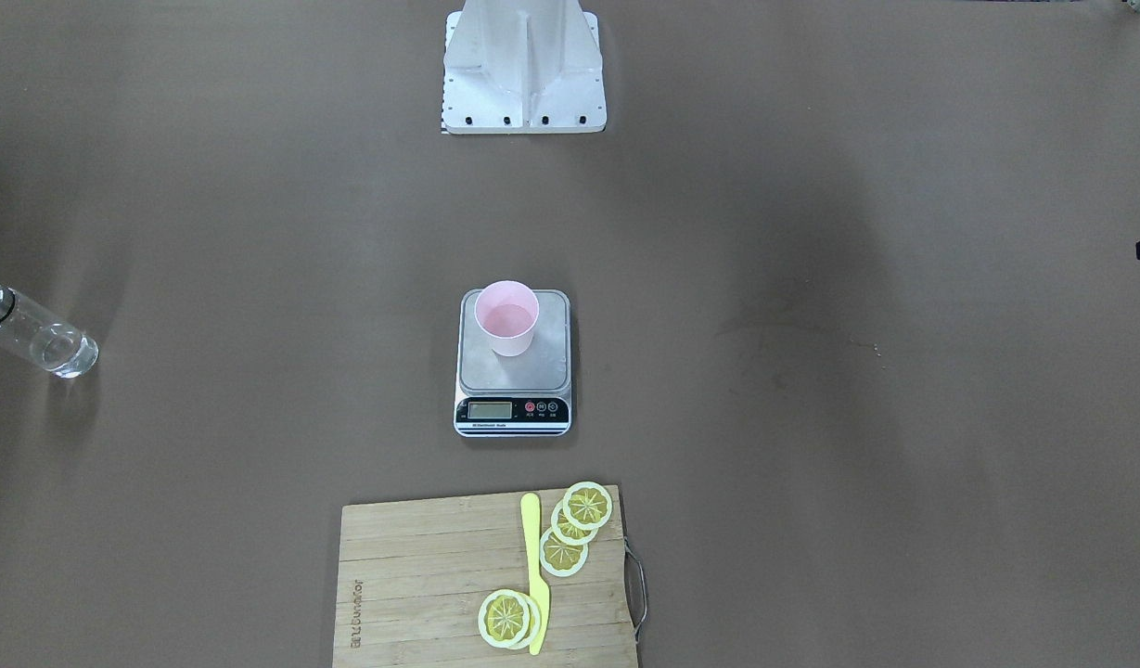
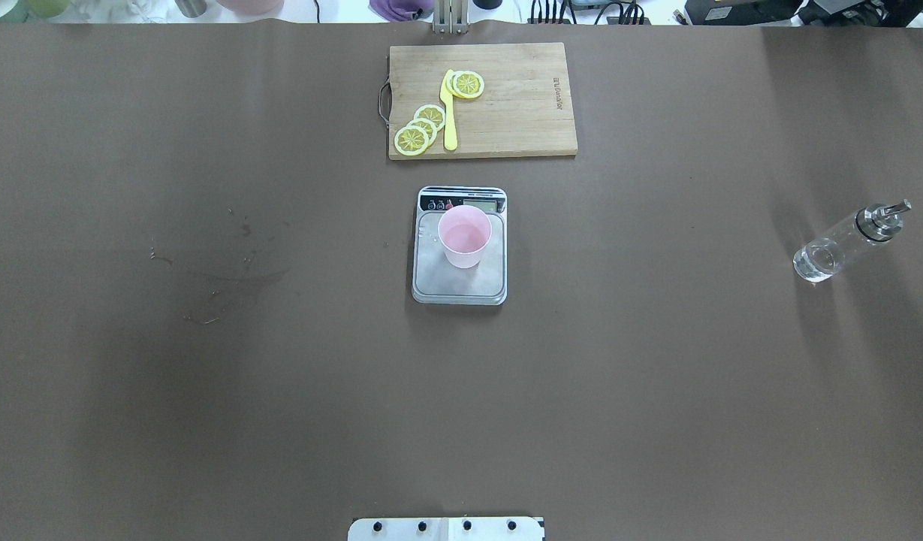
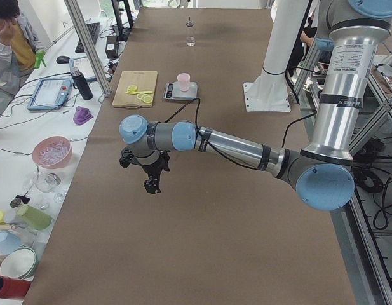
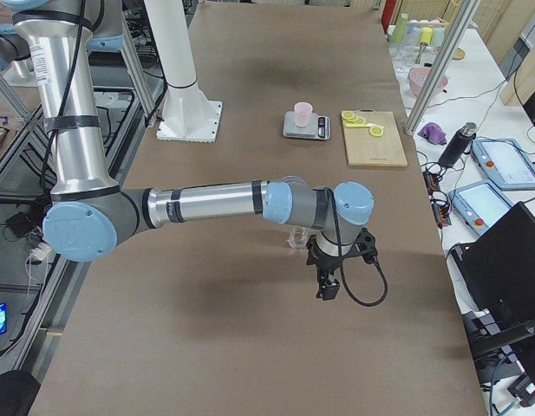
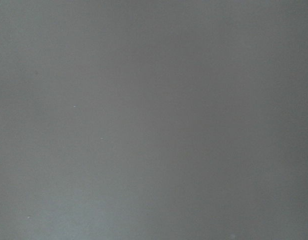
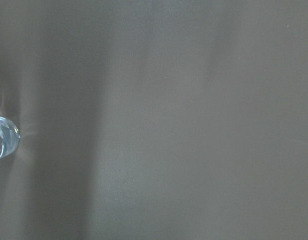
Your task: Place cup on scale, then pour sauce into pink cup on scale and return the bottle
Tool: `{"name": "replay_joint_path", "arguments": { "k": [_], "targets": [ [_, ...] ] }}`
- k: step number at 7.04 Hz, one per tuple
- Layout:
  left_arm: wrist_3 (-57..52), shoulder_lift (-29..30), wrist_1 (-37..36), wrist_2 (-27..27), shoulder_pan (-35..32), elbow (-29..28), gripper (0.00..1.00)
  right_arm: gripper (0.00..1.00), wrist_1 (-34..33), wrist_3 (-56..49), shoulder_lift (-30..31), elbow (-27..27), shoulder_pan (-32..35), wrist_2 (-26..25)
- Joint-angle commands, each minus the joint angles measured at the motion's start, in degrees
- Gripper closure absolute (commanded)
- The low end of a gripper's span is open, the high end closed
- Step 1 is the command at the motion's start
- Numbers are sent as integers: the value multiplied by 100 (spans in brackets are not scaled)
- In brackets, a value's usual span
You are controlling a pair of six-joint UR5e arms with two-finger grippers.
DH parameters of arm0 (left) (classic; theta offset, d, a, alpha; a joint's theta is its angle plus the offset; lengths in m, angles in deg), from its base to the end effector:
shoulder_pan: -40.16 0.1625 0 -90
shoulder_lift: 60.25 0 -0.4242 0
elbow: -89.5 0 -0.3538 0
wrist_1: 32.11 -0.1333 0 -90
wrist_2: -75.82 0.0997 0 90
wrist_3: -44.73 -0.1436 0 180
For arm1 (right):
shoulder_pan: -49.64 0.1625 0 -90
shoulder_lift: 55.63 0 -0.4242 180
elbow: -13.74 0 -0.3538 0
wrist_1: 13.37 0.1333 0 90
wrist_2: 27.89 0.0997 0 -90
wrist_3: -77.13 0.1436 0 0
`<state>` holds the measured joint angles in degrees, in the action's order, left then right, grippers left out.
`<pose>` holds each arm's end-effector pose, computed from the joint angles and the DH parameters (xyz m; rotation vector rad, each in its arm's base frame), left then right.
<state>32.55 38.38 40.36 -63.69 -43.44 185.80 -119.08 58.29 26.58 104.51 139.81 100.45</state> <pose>0.0319 -0.5004 0.5884 0.0011 0.8681 0.2841 0.0457 -0.4921 0.6543 -0.0081 -0.6811 -0.2715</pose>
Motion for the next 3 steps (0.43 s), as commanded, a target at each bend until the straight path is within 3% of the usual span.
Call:
{"name": "replay_joint_path", "arguments": {
  "k": [1,3],
  "targets": [
    [-30,-45,-5,-225,-16,-6,2,0,-2,3,15,-25,0,173],
    [-47,-20,4,-216,-7,-14,2,0,-2,3,23,27,0,183]
  ]
}}
